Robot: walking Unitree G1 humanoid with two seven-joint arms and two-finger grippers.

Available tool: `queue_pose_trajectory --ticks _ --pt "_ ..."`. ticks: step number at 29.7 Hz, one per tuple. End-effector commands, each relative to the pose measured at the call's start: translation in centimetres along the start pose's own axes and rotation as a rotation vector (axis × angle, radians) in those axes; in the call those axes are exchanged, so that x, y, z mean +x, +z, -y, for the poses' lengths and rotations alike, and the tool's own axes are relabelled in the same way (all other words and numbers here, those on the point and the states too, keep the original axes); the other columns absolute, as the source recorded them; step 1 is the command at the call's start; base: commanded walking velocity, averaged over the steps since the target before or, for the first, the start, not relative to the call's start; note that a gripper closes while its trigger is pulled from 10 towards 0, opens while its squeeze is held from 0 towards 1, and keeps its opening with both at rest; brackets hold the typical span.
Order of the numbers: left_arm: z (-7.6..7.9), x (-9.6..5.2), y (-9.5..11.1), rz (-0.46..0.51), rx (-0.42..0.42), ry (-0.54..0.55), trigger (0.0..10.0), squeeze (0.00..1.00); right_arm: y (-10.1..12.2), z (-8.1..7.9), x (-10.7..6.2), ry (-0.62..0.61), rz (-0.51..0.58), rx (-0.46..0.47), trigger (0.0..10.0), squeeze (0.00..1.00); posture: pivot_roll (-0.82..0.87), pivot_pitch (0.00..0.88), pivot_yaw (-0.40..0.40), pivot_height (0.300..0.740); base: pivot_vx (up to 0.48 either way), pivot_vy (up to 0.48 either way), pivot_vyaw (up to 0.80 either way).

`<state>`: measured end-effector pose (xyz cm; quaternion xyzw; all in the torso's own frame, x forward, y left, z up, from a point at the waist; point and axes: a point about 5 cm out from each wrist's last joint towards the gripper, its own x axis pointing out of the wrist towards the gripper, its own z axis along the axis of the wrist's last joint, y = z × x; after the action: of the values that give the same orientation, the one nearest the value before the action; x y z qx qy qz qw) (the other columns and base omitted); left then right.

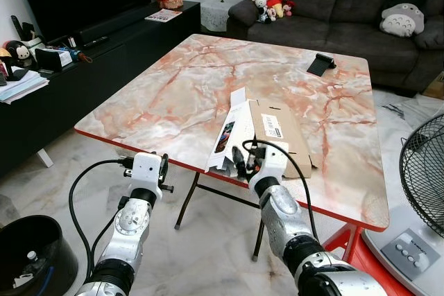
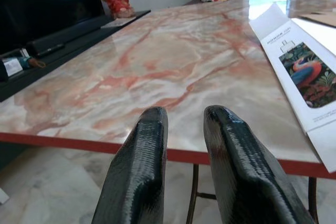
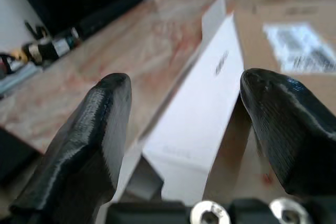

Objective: Picking trash to rubbish bin

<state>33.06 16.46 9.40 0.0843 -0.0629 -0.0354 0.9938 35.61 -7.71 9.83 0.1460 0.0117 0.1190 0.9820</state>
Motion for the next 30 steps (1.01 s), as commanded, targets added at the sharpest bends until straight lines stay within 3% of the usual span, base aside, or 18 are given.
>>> queue_pose_trajectory --ticks 1,12,30 --pt "0.0 0.3 0.8 0.041 0.005 0.009 10.0 0.0 0.4 -0.3 0.1 0.0 0.028 0.012 10.0 0.0 0.06 0.0 -0.002 0.74 0.0 0.0 0.0" --pt "-0.8 0.4 1.5 0.089 0.02 0.074 10.0 0.0 0.6 -1.6 -0.3 0.063 0.106 -0.09 10.0 0.0 0.06 0.0 -0.006 0.74 0.065 0.0 0.0" --pt "-1.1 0.3 1.6 0.106 0.024 0.115 10.0 0.0 0.5 -1.9 -0.3 0.08 0.111 -0.085 10.0 0.0 0.06 0.0 -0.015 0.74 0.285 0.0 0.0"
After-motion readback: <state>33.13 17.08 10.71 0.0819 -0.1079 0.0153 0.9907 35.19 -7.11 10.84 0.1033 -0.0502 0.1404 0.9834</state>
